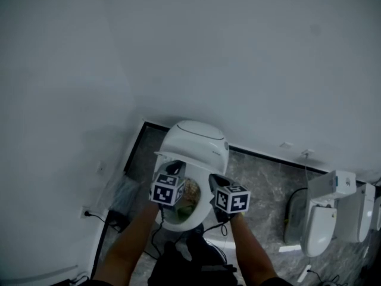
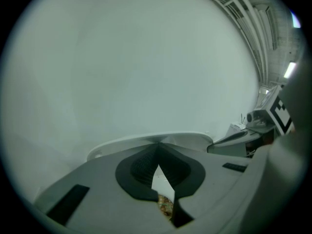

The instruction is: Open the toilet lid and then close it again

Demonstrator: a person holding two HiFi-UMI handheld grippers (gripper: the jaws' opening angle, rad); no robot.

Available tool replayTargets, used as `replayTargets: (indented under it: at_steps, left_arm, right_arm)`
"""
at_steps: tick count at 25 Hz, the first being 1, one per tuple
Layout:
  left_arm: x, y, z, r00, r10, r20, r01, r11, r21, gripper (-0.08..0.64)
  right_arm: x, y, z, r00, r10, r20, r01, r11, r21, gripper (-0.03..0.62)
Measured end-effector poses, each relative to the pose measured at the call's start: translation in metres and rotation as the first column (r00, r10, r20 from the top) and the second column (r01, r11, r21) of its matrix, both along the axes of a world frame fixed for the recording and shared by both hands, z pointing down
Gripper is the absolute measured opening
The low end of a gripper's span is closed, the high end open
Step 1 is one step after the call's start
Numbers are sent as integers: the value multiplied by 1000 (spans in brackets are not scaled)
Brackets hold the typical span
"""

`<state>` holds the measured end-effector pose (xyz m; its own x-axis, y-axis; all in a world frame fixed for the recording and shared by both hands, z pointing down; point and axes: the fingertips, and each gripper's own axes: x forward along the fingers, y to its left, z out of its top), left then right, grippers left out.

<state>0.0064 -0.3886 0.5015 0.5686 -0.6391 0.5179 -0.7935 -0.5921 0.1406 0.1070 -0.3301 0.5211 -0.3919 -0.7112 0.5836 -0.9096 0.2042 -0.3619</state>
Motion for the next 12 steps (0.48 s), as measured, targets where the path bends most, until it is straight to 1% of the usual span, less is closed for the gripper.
replayTargets:
  at_steps: [4,8,12]
  left_arm:
    - [2,-5,5,1000,-12,19,12,1000,-14,6]
    - [6,-2,14,999,-20,30,22,999,-47,6]
    - [9,3,24,999,-30,43,33,996,-79,6]
  right_arm:
    - [9,-12,0,1000,17,11,-17,1000,0,11]
    - [20,-28,-3,999,27,20,-27,1000,9,11]
    - [31,-43,2,999,35,32,-35,999,-2,11]
